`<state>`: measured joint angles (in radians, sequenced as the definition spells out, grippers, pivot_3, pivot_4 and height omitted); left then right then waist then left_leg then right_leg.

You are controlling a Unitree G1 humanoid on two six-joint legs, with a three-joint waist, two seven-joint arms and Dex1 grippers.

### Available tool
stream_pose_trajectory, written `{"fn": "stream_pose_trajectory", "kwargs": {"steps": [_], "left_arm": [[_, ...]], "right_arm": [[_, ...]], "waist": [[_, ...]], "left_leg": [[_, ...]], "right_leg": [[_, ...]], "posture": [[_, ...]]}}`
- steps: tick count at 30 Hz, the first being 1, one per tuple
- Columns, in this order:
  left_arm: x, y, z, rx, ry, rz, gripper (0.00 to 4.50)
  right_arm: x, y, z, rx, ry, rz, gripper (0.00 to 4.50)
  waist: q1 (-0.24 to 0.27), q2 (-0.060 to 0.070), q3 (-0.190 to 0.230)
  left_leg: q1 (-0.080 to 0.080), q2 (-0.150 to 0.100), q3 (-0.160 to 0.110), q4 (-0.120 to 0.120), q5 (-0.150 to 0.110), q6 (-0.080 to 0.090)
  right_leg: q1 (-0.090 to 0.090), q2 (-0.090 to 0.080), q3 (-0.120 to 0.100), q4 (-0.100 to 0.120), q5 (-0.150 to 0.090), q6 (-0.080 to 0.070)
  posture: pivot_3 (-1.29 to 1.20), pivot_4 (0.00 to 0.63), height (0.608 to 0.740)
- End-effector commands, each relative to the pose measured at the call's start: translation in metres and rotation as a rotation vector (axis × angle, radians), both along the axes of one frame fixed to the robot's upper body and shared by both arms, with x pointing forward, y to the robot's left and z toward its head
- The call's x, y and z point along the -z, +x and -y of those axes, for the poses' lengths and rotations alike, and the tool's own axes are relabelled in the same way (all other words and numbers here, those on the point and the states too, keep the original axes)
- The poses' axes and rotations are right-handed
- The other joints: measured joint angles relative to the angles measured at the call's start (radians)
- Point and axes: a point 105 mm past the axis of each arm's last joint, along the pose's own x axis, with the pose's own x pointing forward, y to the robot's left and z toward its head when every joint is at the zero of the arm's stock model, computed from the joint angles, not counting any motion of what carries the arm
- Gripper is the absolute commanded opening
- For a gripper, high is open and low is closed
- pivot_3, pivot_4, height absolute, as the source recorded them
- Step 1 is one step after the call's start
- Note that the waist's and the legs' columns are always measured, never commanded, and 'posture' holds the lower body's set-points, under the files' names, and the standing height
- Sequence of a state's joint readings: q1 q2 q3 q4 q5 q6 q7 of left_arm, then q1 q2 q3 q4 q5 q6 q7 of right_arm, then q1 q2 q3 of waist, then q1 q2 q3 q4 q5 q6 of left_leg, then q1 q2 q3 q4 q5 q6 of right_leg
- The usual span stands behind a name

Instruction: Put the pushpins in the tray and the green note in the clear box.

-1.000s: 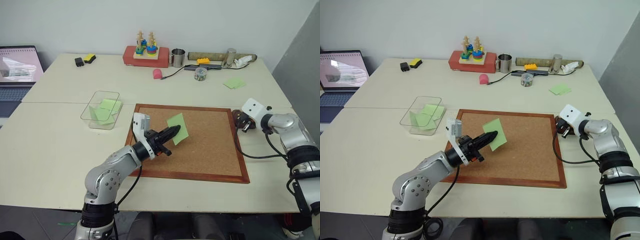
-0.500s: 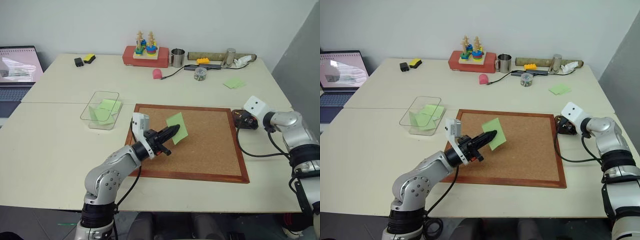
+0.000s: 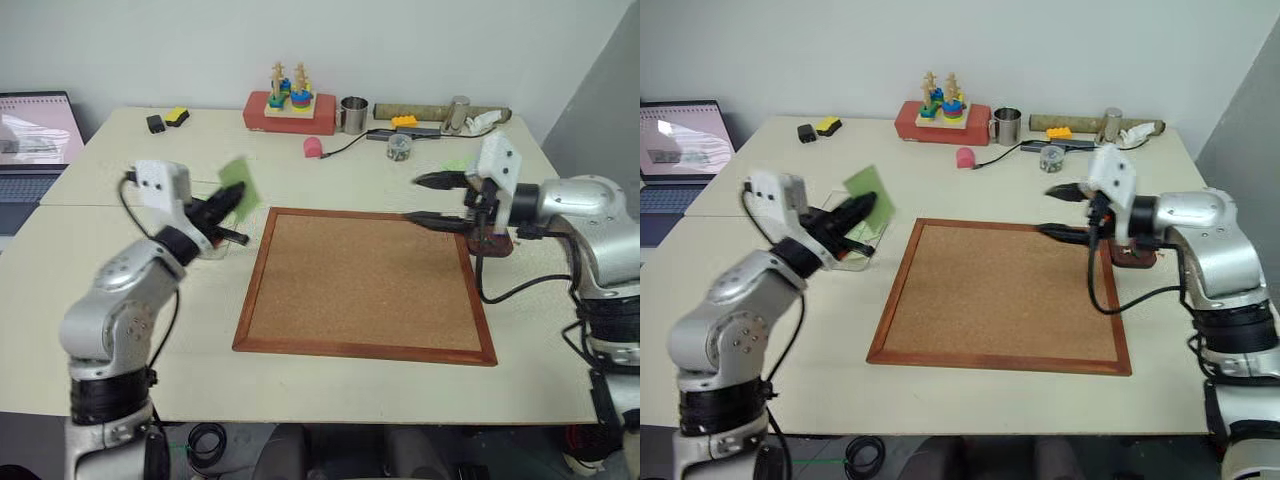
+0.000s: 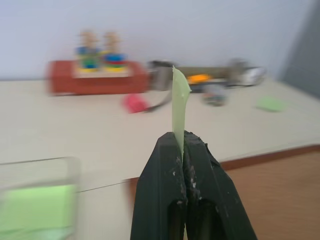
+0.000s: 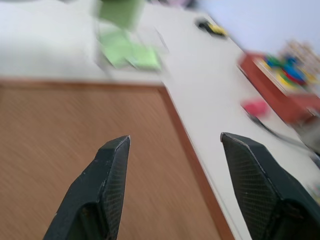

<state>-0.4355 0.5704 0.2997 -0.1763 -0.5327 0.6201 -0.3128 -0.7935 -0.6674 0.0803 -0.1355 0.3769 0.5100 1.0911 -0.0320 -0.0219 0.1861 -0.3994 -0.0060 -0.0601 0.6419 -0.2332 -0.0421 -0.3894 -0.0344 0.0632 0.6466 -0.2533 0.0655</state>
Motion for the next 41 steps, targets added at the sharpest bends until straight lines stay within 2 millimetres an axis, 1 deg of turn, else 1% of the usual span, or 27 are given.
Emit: {"fn": "stream_pose_trajectory", "kwargs": {"steps": [1,4,6,8,10,11,18,19,21,22,23,24,25,27,29,31,32,35,36,38,40,41], "left_arm": [[-0.003,0.010,-0.027,-0.136,0.070,0.012,0.00],[0.004,0.016,-0.042,-0.210,0.095,-0.010,0.00],[0.008,0.020,-0.045,-0.224,0.082,-0.025,0.00],[0.012,0.023,-0.046,-0.226,0.096,-0.043,0.40],[0.013,0.026,-0.046,-0.224,0.097,-0.046,0.67],[0.013,0.026,-0.046,-0.225,0.095,-0.045,0.95],[0.006,0.027,-0.046,-0.226,0.107,-0.023,2.26],[0.004,0.026,-0.045,-0.218,0.114,-0.016,2.38],[-0.003,0.022,-0.035,-0.159,0.135,0.001,2.85],[-0.005,0.018,-0.030,-0.117,0.173,0.003,2.94],[-0.006,0.014,-0.025,-0.080,0.212,-0.002,3.14],[-0.002,0.009,-0.018,-0.021,0.260,-0.030,3.14],[0.002,0.001,-0.013,0.040,0.347,-0.062,3.14],[0.014,-0.022,-0.001,0.187,0.527,-0.109,3.14],[0.023,-0.050,0.004,0.320,0.647,-0.151,3.14],[0.028,-0.068,-0.004,0.378,0.689,-0.220,3.14],[0.029,-0.080,-0.015,0.399,0.691,-0.274,3.14],[0.029,-0.102,-0.032,0.424,0.684,-0.358,3.14],[0.029,-0.108,-0.036,0.420,0.676,-0.372,3.14],[0.028,-0.115,-0.043,0.405,0.655,-0.387,3.14],[0.031,-0.118,-0.050,0.384,0.647,-0.393,3.14],[0.033,-0.120,-0.052,0.378,0.638,-0.399,3.14]], "right_arm": [[-0.010,-0.008,-0.011,-0.046,0.008,0.011,3.02],[-0.005,-0.008,-0.015,-0.055,0.003,-0.004,3.02],[-0.005,-0.008,-0.015,-0.053,0.005,-0.010,3.02],[-0.004,-0.008,-0.016,-0.052,0.007,-0.013,3.06],[-0.004,-0.008,-0.016,-0.051,0.007,-0.016,3.06],[-0.004,-0.008,-0.016,-0.049,0.007,-0.017,3.06],[-0.002,-0.007,-0.013,-0.026,0.005,-0.022,3.06],[-0.001,-0.007,-0.011,-0.021,0.003,-0.021,3.06],[0.000,-0.007,-0.007,-0.006,-0.004,-0.020,3.06],[0.001,-0.007,-0.003,0.005,-0.010,-0.021,3.06],[0.003,-0.007,0.001,0.015,-0.016,-0.022,3.06],[0.005,-0.008,0.007,0.026,-0.023,-0.025,3.06],[0.007,-0.011,0.015,0.037,-0.030,-0.042,3.06],[0.014,-0.017,0.028,0.055,-0.056,-0.076,3.06],[0.023,-0.023,0.044,0.077,-0.104,-0.088,3.06],[0.032,-0.027,0.062,0.110,-0.163,-0.100,3.06],[0.039,-0.029,0.081,0.160,-0.203,-0.127,3.06],[0.051,-0.035,0.118,0.249,-0.288,-0.191,3.06],[0.055,-0.037,0.132,0.278,-0.321,-0.211,3.06],[0.061,-0.041,0.152,0.326,-0.374,-0.233,3.06],[0.065,-0.043,0.167,0.361,-0.415,-0.238,3.06],[0.067,-0.043,0.171,0.373,-0.420,-0.240,3.06]], "waist": [[0.006,0.000,0.000],[0.009,-0.001,0.000],[0.009,-0.001,0.001],[0.008,-0.001,0.001],[0.006,-0.001,0.001],[0.006,-0.001,0.001],[0.003,-0.001,0.001],[0.003,-0.001,0.001],[0.003,-0.001,0.001],[0.003,-0.001,0.001],[0.004,-0.002,0.001],[0.004,-0.002,0.001],[0.003,-0.002,0.001],[0.001,-0.002,0.001],[0.000,-0.001,0.001],[0.000,-0.001,0.001],[0.000,-0.001,0.001],[0.001,-0.001,0.002],[0.001,-0.001,0.002],[0.001,0.000,0.002],[0.000,0.000,0.002],[0.000,0.000,0.002]], "left_leg": [[0.000,0.000,0.000,0.000,0.000,0.000],[-0.001,-0.001,-0.002,0.000,0.000,0.000],[-0.002,-0.001,-0.002,0.000,0.000,0.000],[-0.002,0.000,-0.003,0.000,0.000,0.000],[-0.002,0.000,-0.004,-0.001,0.000,0.000],[-0.002,0.000,-0.004,-0.001,0.000,0.000],[-0.002,0.000,-0.005,-0.001,0.000,0.000],[-0.002,0.000,-0.005,-0.001,0.000,0.000],[-0.002,0.000,-0.005,-0.001,0.000,0.000],[-0.002,0.000,-0.005,-0.001,0.000,0.000],[-0.002,0.000,-0.005,-0.001,0.000,0.000],[-0.003,0.000,-0.005,-0.001,0.000,0.000],[-0.003,0.000,-0.006,-0.001,0.000,0.000],[-0.003,0.000,-0.005,-0.002,0.000,0.000],[-0.002,0.000,-0.004,-0.005,0.000,0.000],[-0.001,0.001,-0.001,-0.009,0.000,0.000],[-0.001,0.002,0.001,-0.010,0.000,0.000],[-0.001,0.003,0.002,-0.011,0.000,0.000],[-0.001,0.004,0.003,-0.011,0.000,0.000],[0.000,0.003,0.004,-0.011,0.000,0.000],[0.001,0.004,0.005,-0.011,0.000,0.000],[0.002,0.004,0.006,-0.011,0.000,0.000]], "right_leg": [[0.000,0.000,0.000,0.000,0.000,0.000],[0.000,-0.003,-0.002,0.000,0.000,0.000],[-0.001,-0.003,-0.002,0.000,0.000,0.000],[-0.001,-0.003,-0.003,0.000,0.000,0.000],[-0.001,-0.003,-0.004,0.000,0.000,0.000],[-0.001,-0.003,-0.004,0.001,0.000,0.000],[-0.001,-0.003,-0.004,0.001,0.000,-0.001],[-0.001,-0.003,-0.004,0.001,0.000,-0.001],[-0.001,-0.003,-0.005,0.001,0.000,-0.001],[-0.001,-0.003,-0.004,0.001,0.000,-0.001],[-0.001,-0.003,-0.005,0.001,0.000,-0.001],[-0.001,-0.003,-0.005,0.000,0.000,-0.001],[-0.001,-0.003,-0.006,0.000,0.000,-0.001],[-0.001,-0.003,-0.005,0.000,0.000,-0.001],[-0.002,-0.004,-0.003,-0.001,0.000,-0.002],[-0.004,-0.005,-0.002,-0.001,-0.001,-0.003],[-0.005,-0.005,-0.001,-0.001,-0.002,-0.004],[-0.007,-0.004,-0.003,0.001,-0.004,-0.008],[-0.007,-0.004,-0.003,0.001,-0.005,-0.009],[-0.007,-0.003,-0.003,0.001,-0.006,-0.009],[-0.006,-0.003,-0.002,0.001,-0.009,-0.005],[-0.006,-0.003,-0.001,0.001,-0.010,-0.007]], "posture": [[0.00,0.150,0.740],[0.00,0.150,0.740],[0.00,0.150,0.740],[0.00,0.150,0.740],[0.00,0.150,0.740],[0.00,0.150,0.740],[0.00,0.150,0.740],[0.00,0.150,0.740],[0.00,0.150,0.740],[0.00,0.150,0.740],[0.00,0.150,0.740],[0.00,0.150,0.740],[0.00,0.150,0.740],[0.00,0.150,0.740],[0.00,0.150,0.740],[0.00,0.150,0.740],[0.00,0.150,0.740],[0.00,0.150,0.740],[0.00,0.150,0.740],[0.00,0.150,0.740],[0.00,0.150,0.740],[0.00,0.150,0.740]]}}
